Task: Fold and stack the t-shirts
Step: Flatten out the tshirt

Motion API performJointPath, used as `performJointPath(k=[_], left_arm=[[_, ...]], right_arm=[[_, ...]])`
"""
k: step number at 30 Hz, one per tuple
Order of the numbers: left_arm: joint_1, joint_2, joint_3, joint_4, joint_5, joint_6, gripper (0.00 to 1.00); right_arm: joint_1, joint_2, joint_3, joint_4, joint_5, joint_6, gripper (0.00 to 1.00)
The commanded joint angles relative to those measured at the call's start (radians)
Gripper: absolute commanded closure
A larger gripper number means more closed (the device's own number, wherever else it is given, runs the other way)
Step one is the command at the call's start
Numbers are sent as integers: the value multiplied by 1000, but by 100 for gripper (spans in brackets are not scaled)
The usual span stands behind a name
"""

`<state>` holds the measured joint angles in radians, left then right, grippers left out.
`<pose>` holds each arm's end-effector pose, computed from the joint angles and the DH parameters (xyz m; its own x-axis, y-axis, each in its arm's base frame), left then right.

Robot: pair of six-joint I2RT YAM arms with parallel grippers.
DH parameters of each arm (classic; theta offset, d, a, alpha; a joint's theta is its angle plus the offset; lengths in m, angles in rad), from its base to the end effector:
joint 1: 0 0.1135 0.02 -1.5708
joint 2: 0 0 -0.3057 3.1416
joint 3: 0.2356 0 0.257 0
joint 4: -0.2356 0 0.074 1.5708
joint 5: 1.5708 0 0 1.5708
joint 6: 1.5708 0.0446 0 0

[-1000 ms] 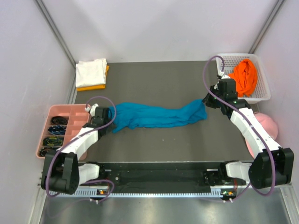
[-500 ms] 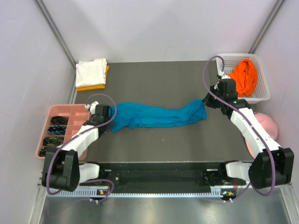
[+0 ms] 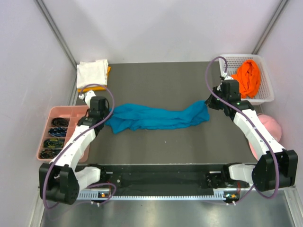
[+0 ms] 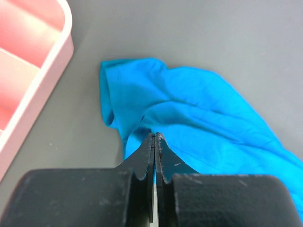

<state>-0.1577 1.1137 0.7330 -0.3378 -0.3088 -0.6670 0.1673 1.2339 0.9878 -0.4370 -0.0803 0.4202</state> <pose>0.2264 -0.0223 0.2740 -0.4635 -0.5231 -0.7152 -0.4621 0.8314 -0.3085 0.2635 0.0481 0.3245 -0.6610 0.3008 -0.6875 0.0464 0.9308 0.3626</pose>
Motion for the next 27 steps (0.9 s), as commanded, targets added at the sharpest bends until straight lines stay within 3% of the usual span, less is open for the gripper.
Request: performJointPath(k=[1,12,19,27], left_arm=[[3,-34,71,-14,-39,32,100],[3,-9,123,11,-20,50,100],[3,154,-12,175,10,1,100],[3,298,28,209,34,-20,98]], right_arm=[[1,-24,18,3,10,-3,100],[1,-36,17,-8,27,-9,100],[1,-27,9,0,19,-4,100],[1,-17,8,4,13,-6,100]])
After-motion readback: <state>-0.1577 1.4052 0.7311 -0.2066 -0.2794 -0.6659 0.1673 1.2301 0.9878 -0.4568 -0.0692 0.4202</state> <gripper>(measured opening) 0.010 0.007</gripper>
